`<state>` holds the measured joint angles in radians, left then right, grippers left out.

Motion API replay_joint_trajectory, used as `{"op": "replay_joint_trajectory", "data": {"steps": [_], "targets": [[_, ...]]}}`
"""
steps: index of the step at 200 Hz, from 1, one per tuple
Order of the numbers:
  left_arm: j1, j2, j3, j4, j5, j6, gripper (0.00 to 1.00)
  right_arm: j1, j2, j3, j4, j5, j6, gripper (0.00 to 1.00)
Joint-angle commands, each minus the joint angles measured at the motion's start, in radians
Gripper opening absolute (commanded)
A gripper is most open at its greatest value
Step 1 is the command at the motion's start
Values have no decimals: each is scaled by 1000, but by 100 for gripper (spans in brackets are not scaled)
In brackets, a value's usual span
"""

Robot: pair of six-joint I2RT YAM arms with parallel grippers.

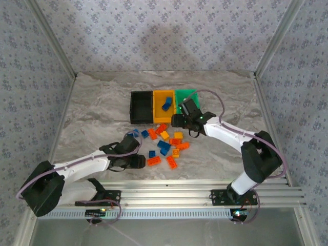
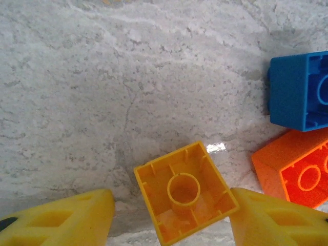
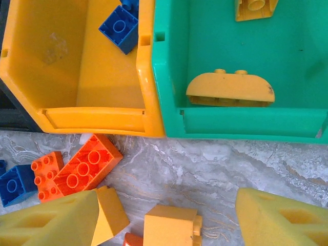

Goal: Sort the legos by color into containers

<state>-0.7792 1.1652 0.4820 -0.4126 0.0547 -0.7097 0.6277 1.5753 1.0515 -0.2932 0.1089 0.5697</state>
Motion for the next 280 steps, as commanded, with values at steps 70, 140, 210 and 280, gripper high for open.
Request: {"op": "replay_joint_trajectory", "data": {"steps": [70,140,210,280], "targets": [[6,70,30,47,-34,12,42,-10,-58,-30,9,12,24,73],[5,-14,184,-75,-47,61,32,-41,-179,-119,26,45,52,73],[7,482,818,13,-1,233,28,-78,-344,-289,3,95,132,73],[6,1050,1610,-220,54,315,27,-91,-434,-376,-34,100,156,73]]}}
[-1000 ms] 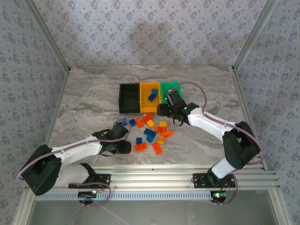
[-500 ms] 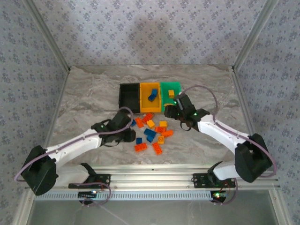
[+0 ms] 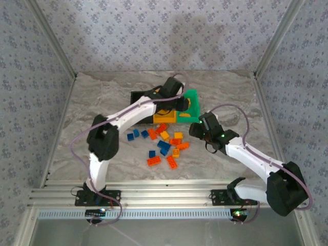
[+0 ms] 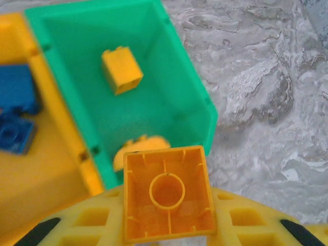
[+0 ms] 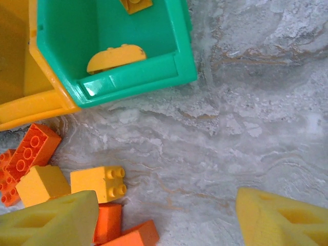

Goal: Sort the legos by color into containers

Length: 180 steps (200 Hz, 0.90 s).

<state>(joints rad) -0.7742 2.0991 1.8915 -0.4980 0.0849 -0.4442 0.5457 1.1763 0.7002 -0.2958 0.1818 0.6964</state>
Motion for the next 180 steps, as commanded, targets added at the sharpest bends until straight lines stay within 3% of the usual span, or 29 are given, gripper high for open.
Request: {"op": "replay_joint_trajectory", "data": {"steps": [1,29,56,71,107,121,135,139,148,180], "targets": [[1,121,210,-139,24,50,27,-9,-36,-26,-32,27,29,73],[2,269,429,-246,9,52,33,-12,-59,-41,-32,24,34,73],[3,350,575,-304,9,44,58,-12,-81,-51,-28,12,35,75],[3,359,613,-316,10,40,67,-12,-100,-56,-25,5,32,75],[-1,258,600,-302,21,32,71,-12,-126,-48,-23,-43,6,76],[-12,157,509,-256,26,37,74,-4,-112,-42,-16,-82,-12,77],[-24,7,311,-139,35,35,80,12,-86,-32,-8,-108,-31,77],[-28,-41,242,-100,39,31,90,18,-76,-29,-9,-113,-35,77],[-32,-146,87,-5,52,12,99,34,-51,-19,-7,-122,-42,77],[-35,-502,-446,217,50,-70,99,118,49,23,39,-144,-57,77]]}}
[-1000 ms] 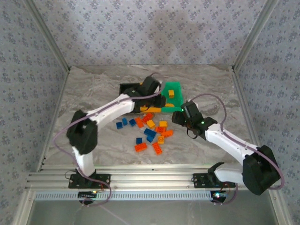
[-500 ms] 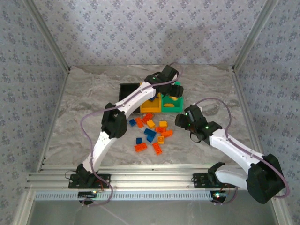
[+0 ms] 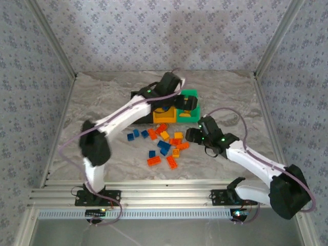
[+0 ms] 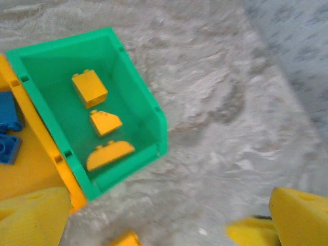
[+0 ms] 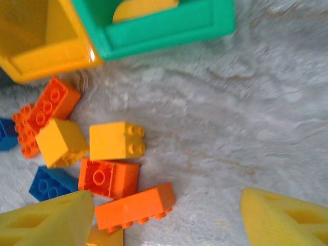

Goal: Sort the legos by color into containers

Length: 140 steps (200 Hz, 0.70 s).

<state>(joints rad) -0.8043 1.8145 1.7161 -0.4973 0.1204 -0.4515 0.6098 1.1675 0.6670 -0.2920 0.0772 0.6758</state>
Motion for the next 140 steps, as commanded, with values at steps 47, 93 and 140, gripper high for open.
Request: {"op": "replay_joint_trajectory", "data": {"steps": [47,93,140], "targets": [[-6,-727,-847,215,-204,-154,100,255,244,209,47,-53,-97,74],[-4,-1149,-1057,-58,-405,-226,99,455,413,326,-10,-74,-110,75],[-1,-1384,-1129,-167,-504,-263,99,539,549,442,-118,61,-84,78]]}}
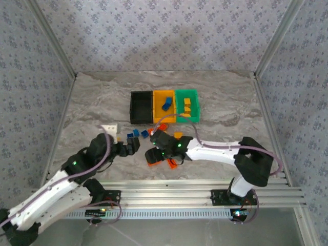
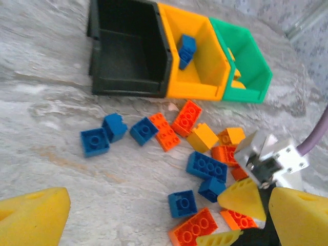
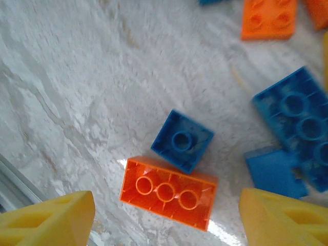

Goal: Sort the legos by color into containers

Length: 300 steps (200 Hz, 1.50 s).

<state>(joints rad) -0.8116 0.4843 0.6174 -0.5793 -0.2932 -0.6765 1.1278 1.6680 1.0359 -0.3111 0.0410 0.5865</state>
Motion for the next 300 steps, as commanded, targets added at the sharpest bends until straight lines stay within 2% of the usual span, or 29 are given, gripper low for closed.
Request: {"op": "replay_joint_trajectory", "data": {"steps": [1,65,130,176,214,259,300], "targets": [[5,-57,-31,-85,-91,-38,100,23,49,76,-102,101,6,79],[6,-88,-43,-69,-116,-61,100,56,171,186,-224,166,65,80],[8,-89,-50,-81,-119,-85,99,87,246,239,-272,134,52,81],[6,-102,-42,-93,-126,-88,99,86,300,265,-312,139,51,78],[7,-104,-33,-94,-127,-90,100,93,244,228,-261,170,50,73],[8,-104,-25,-129,-136,-84,99,90,102,188,-224,180,51,70],[7,-105,-30,-139,-133,-97,99,-7,81,369,-250,161,-112,70]]}}
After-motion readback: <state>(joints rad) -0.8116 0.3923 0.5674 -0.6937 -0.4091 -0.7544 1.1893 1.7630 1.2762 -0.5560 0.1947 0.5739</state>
